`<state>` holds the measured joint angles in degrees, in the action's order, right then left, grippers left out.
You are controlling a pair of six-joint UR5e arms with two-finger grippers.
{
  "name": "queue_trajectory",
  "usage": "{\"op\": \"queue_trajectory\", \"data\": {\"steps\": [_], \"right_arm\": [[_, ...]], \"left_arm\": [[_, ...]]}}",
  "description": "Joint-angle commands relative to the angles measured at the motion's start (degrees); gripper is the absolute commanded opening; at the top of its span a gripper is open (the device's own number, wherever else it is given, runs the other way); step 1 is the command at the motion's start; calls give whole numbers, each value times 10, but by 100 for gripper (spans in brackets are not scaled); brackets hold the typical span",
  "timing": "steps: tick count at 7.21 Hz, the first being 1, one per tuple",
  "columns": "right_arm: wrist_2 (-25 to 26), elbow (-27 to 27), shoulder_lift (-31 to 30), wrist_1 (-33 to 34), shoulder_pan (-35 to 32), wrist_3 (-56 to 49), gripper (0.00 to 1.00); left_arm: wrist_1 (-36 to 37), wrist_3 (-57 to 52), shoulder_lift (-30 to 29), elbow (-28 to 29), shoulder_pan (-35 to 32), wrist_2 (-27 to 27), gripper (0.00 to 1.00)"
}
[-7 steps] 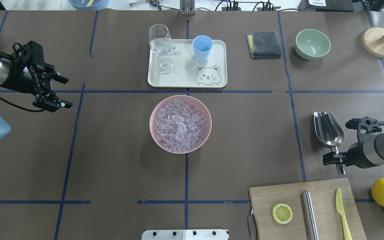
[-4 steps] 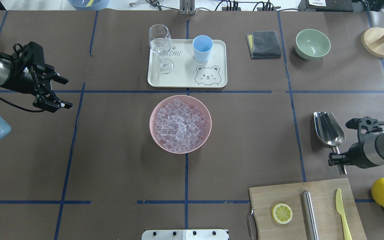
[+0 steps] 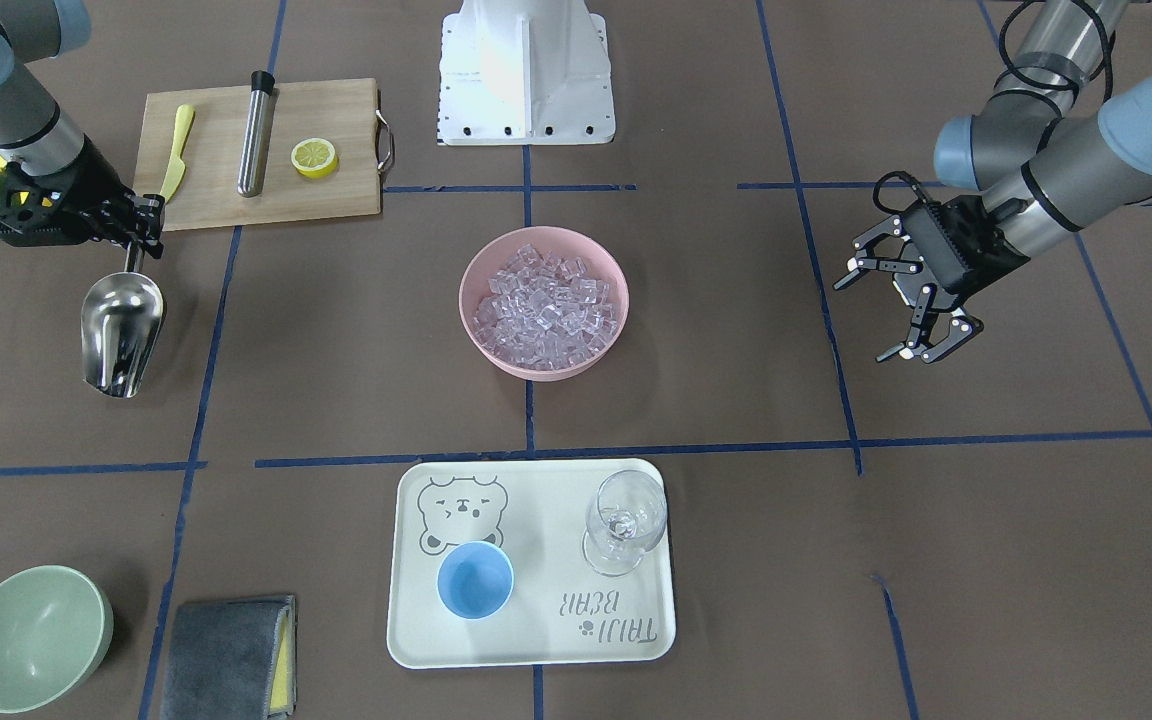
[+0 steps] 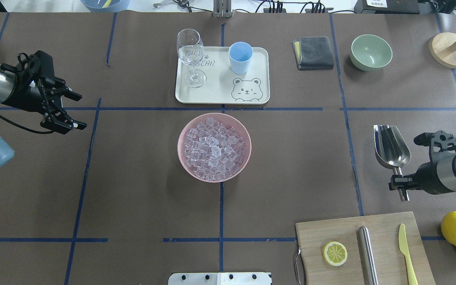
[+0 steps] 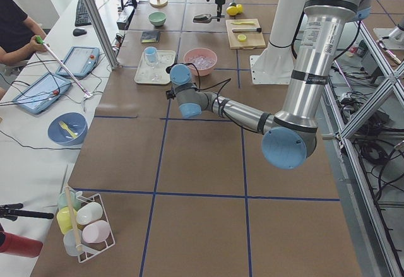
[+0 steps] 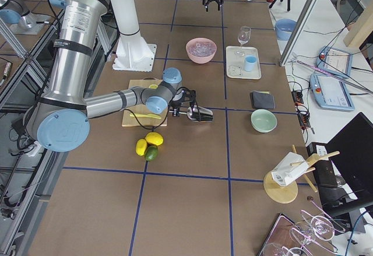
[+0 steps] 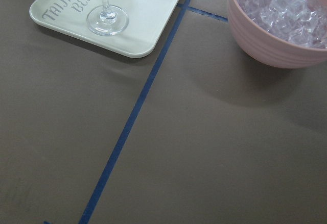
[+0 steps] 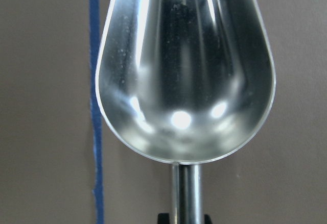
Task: Put ice in cup with scoop
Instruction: 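Lift the metal scoop off the table with the right gripper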
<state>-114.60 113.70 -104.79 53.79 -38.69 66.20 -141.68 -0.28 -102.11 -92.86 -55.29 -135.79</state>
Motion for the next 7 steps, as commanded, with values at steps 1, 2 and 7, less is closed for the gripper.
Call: {"op": "queue_trajectory", "data": {"steps": [1, 2, 7], "right_arm": [[-8, 52, 4, 1, -37, -22, 0], [9, 62, 8, 11, -47, -106, 0], [54, 118, 224, 332, -111, -326, 0]], "left_arm": [[0, 1, -6, -2, 0, 0, 100], [0, 2, -7, -3, 0, 0, 100], [1, 2, -11, 0, 0, 0, 100]]}}
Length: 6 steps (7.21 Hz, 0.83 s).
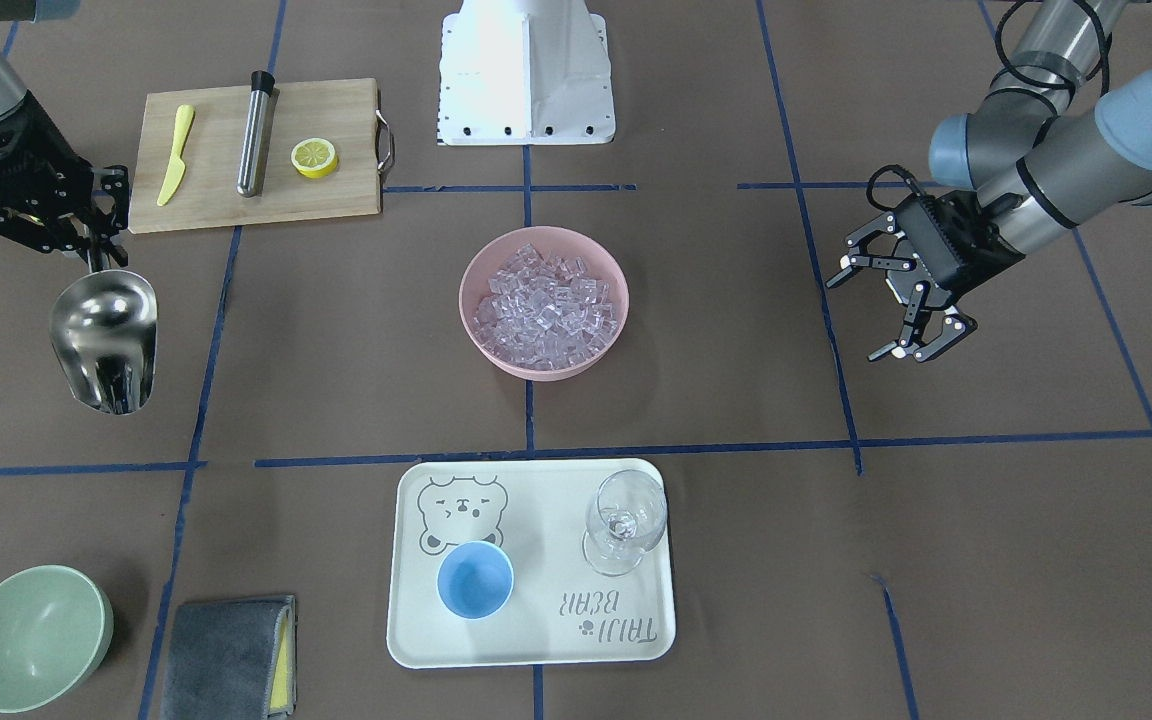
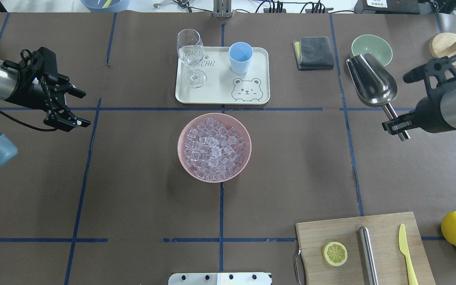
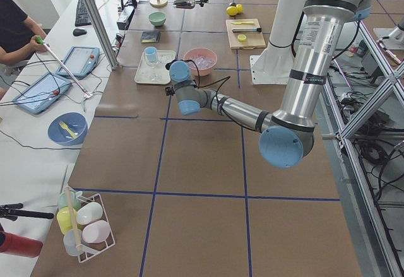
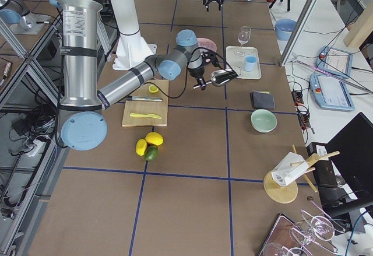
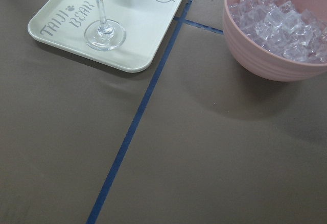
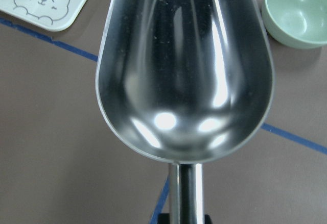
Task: Put ice in cup with scoop
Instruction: 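Lift the metal scoop off the table with the right gripper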
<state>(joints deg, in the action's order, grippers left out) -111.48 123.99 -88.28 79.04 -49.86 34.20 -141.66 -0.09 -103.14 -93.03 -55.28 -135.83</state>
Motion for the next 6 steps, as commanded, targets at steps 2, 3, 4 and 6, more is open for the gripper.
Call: {"op": "queue_trajectory", "data": {"steps": [2, 3, 4, 6], "right_arm": [[73, 14, 178, 220, 26, -1, 0], [70, 12, 238, 279, 29, 5, 0], [73, 10, 252, 279, 30, 23, 0], [112, 1, 262, 279, 39, 12, 0]], "left_arm": [[1, 0, 0, 1, 1, 0, 100], [1, 0, 0, 1, 1, 0, 100], [1, 0, 2, 2, 1, 0, 100], [1, 0, 5, 2, 2, 0, 100]]}}
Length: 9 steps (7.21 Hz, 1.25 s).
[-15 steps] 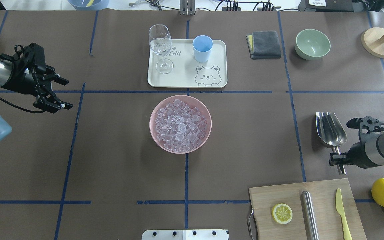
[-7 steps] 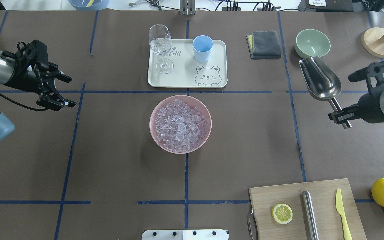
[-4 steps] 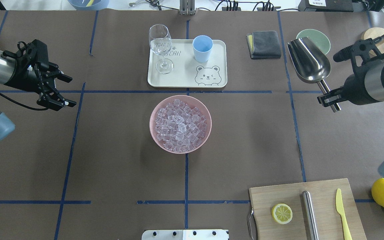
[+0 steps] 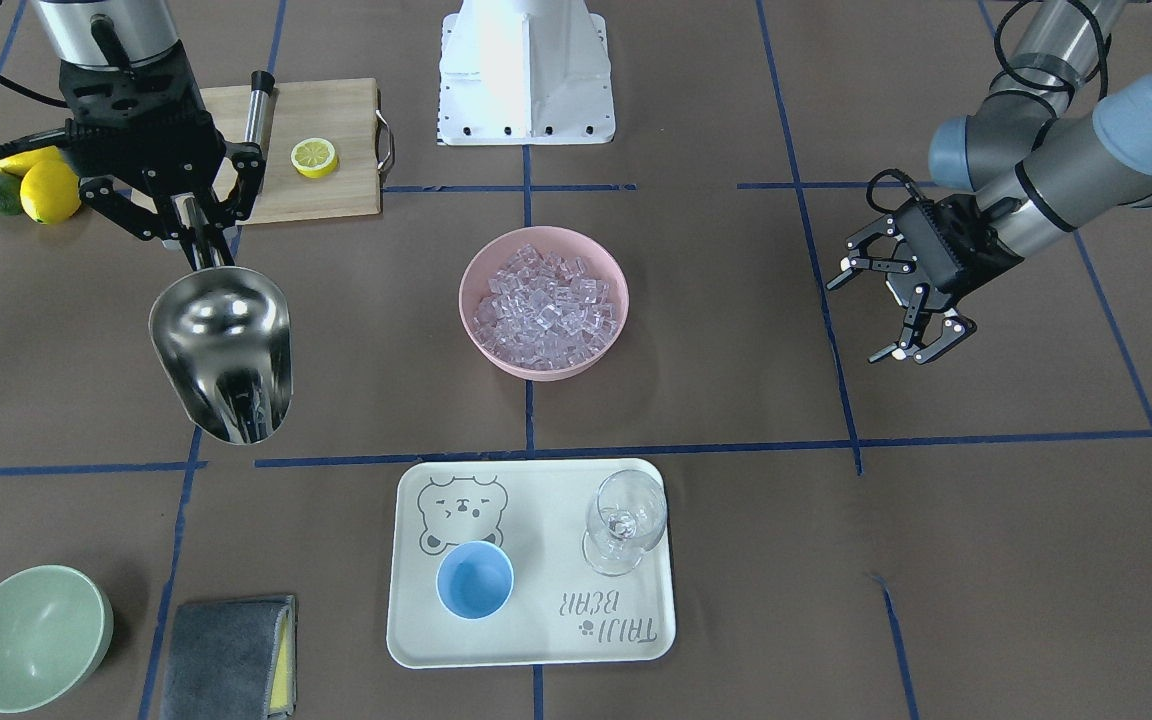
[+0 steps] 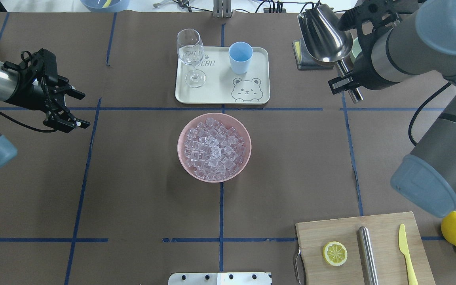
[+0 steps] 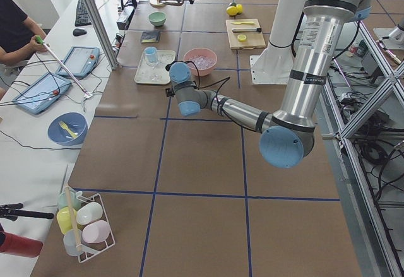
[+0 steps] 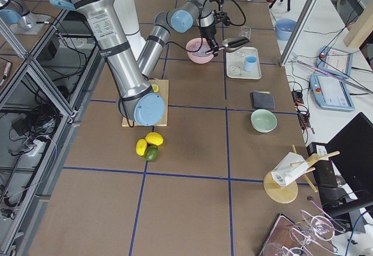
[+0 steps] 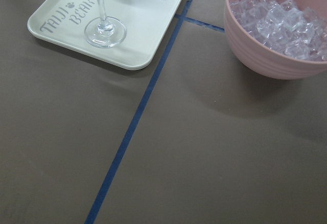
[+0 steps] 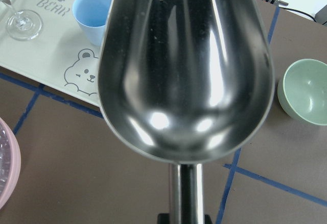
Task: Put ice in cup with scoop
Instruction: 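Carry the scoop to the pink ice bowl while the left gripper approaches the bowl rim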
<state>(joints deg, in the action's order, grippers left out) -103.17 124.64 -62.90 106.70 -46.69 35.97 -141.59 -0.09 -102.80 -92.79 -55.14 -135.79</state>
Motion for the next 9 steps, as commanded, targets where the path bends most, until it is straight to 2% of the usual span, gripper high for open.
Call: {"op": "queue_trajectory", "data": {"steps": [1, 4, 6, 8, 9], "right_arm": [[61, -4, 1, 6, 29, -45, 0], [63, -5, 3, 62, 29, -236, 0], [63, -4, 5, 62, 31, -338, 0], [48, -6, 6, 63, 76, -340, 0], [18, -7, 7, 83, 83, -341, 0]], "left_arm": [[-1, 0, 1, 0, 0, -1, 100], [-2, 0, -6, 3, 10, -1, 100], [-2, 2, -17, 2, 21, -1, 100], [-3, -3, -32, 5, 49, 0, 100], [-3, -4, -41, 9, 63, 0, 100]]}}
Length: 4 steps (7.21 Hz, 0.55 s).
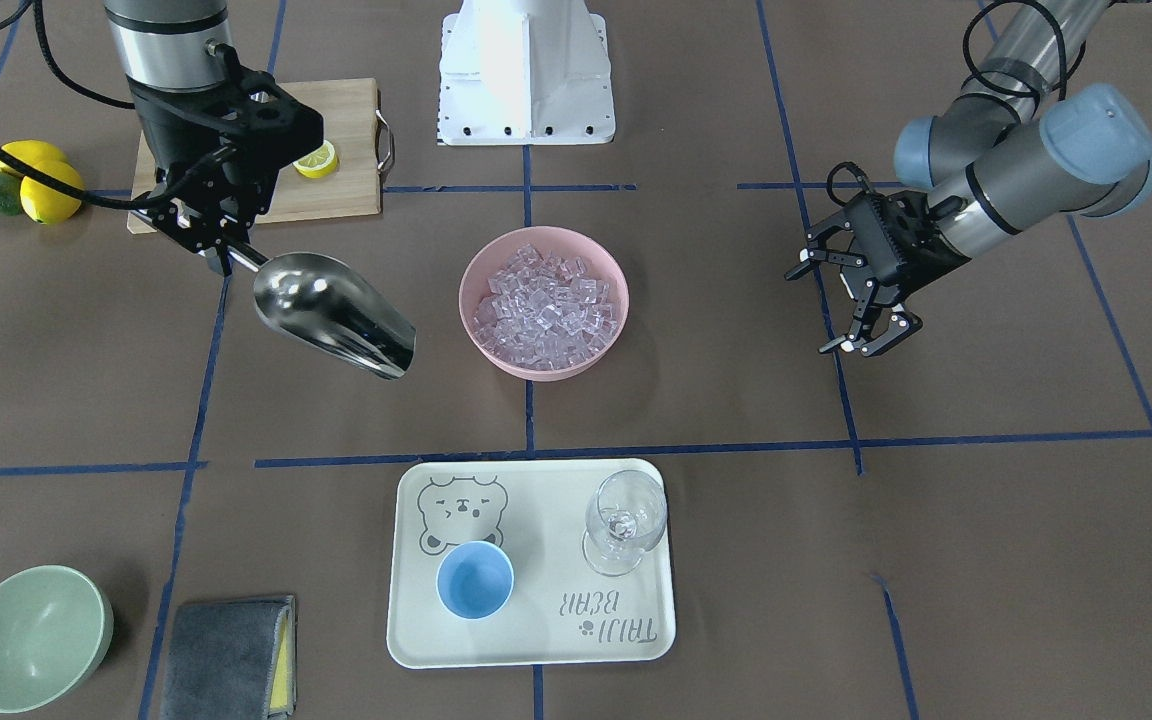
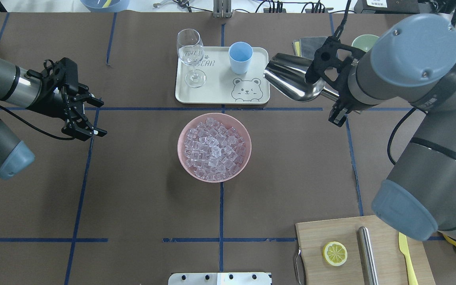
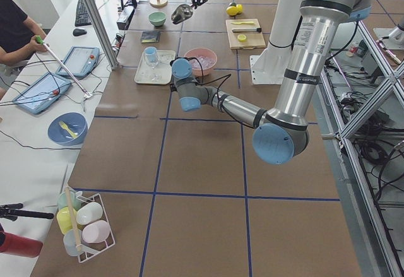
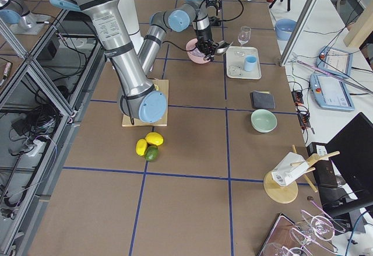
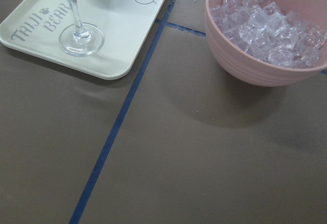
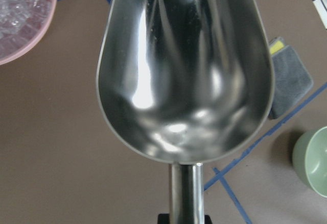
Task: Put ice in cup with scoop
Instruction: 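Carry the scoop to the pink ice bowl while the left gripper approaches the bowl rim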
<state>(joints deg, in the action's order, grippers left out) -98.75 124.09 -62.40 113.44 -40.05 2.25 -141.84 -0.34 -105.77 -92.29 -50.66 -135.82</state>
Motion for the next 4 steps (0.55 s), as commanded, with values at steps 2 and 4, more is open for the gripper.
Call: {"op": "queue_trajectory", "data": {"steps": [2, 4], "right_arm": [[-47, -24, 55, 104, 18, -21, 0], [-47, -32, 91, 168, 17, -148, 0]], "left_arm": [[-3, -1, -29, 18, 71, 73, 100], [-3, 1, -58, 39, 109, 84, 100]]}}
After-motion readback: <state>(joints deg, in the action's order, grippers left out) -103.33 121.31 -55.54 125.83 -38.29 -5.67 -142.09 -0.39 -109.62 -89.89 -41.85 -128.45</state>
